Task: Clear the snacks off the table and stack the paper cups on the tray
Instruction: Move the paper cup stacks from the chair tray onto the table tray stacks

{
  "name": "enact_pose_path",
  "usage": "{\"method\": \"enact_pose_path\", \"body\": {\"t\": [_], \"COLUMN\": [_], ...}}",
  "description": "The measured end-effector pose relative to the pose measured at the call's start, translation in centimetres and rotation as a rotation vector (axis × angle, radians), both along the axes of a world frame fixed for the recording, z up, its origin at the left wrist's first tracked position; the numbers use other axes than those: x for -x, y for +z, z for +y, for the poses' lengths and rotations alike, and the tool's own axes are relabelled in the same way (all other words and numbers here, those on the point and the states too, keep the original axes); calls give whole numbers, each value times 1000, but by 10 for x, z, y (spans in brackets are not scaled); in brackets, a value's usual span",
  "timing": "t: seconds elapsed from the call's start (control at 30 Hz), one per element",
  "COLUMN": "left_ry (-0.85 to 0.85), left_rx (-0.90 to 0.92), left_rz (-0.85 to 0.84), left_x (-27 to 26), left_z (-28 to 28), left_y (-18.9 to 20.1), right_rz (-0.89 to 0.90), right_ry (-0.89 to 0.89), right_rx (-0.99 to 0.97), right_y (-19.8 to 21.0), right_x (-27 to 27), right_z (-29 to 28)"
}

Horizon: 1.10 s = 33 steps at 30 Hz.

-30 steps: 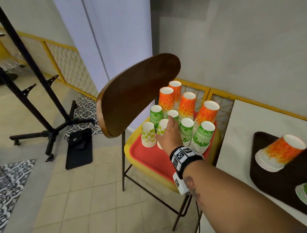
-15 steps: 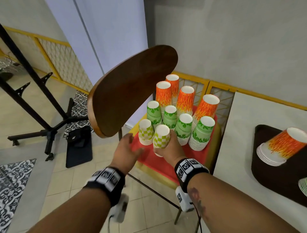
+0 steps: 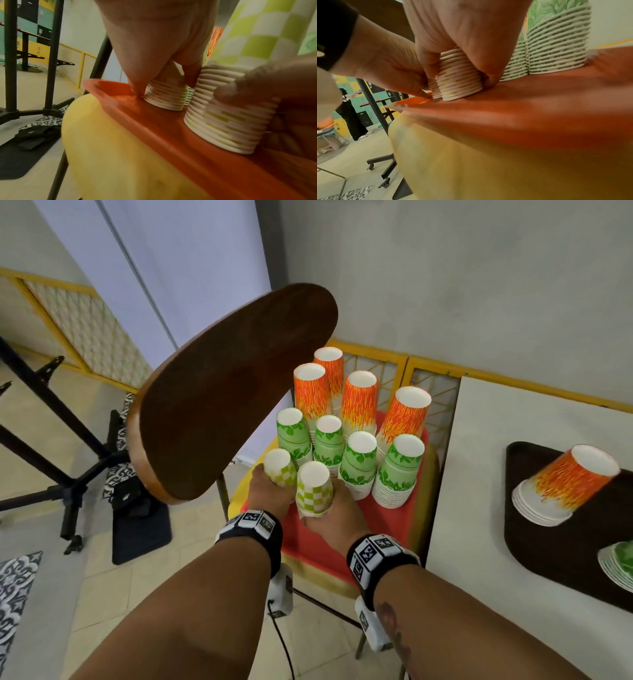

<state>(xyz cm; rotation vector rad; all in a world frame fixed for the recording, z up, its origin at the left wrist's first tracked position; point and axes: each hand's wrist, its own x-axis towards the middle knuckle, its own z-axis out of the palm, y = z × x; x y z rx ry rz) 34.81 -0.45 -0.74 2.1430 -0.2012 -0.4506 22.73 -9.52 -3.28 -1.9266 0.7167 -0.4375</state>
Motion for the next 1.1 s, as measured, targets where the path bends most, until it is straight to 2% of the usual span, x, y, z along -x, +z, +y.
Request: {"method": "enact_pose_path", "body": {"t": [0.2, 0.57, 0.9, 1.1], "left_ry": [2, 35, 107, 100], "left_rx": [-4, 120, 251, 285], "left_rz": [25, -20, -72, -94], "left_x": [15, 28, 71, 152], "left_z": [-2, -8, -23, -48], "left_y": [-1, 14, 45, 68], "right_rz": [61, 75, 29, 4], "right_ry": [-47, -57, -62, -46], "right_rx": [13, 22, 10, 54], "right_y": [-2, 0, 76, 107], "right_x": [12, 27, 99, 170], "right_z": [-3, -5, -15, -44]}}
